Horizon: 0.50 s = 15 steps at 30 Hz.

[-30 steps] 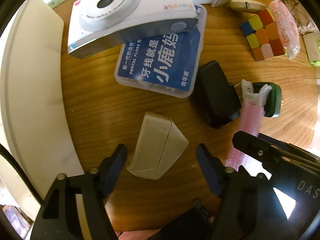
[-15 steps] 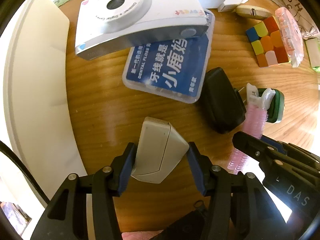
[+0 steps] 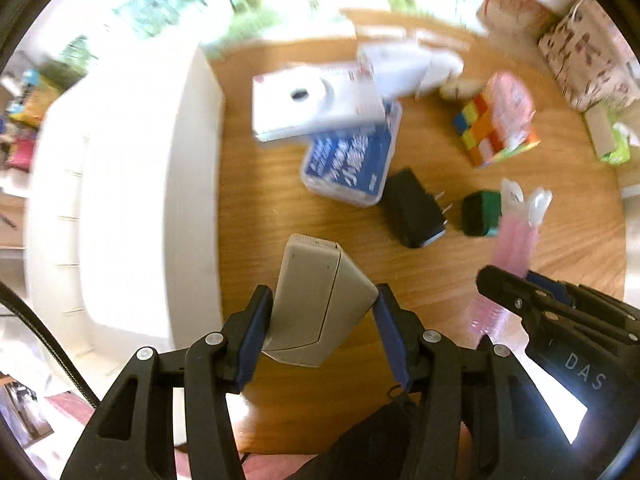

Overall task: Organize rigid objects
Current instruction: 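Carry pink roller and beige block over white tray and open both tools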

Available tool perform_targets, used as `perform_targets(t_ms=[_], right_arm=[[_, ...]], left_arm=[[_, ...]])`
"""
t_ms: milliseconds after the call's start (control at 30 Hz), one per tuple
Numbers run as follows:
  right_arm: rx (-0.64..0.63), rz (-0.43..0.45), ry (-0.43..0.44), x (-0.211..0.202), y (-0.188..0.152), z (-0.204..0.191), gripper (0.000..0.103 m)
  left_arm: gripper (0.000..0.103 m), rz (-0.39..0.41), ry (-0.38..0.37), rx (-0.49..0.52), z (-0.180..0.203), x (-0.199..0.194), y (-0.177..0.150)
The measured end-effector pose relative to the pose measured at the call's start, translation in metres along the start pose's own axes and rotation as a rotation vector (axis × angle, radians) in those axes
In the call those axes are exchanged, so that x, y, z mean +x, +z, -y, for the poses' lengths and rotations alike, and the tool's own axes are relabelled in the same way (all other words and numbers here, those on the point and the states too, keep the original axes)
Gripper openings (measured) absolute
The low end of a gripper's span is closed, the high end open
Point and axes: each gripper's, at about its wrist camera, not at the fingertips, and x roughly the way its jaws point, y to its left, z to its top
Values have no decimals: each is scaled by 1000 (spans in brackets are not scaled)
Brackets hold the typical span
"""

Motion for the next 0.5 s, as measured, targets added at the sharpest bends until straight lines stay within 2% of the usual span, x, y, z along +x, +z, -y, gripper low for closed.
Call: perform_targets(t_ms=[100, 300, 333, 500], right_arm=[[-49, 73, -10, -23, -16, -7, 24], [-116, 221, 2, -66, -52, -10, 24], [-130, 248, 6, -72, -56, -13, 24], [-244, 362, 29, -100, -82, -30, 23]], left_arm=[[56, 125, 9, -20, -1, -35, -16], [56, 309, -1, -49, -5, -76, -44], [56, 328, -2, -54, 5, -73, -49], [55, 394, -33, -97, 7, -77, -64]])
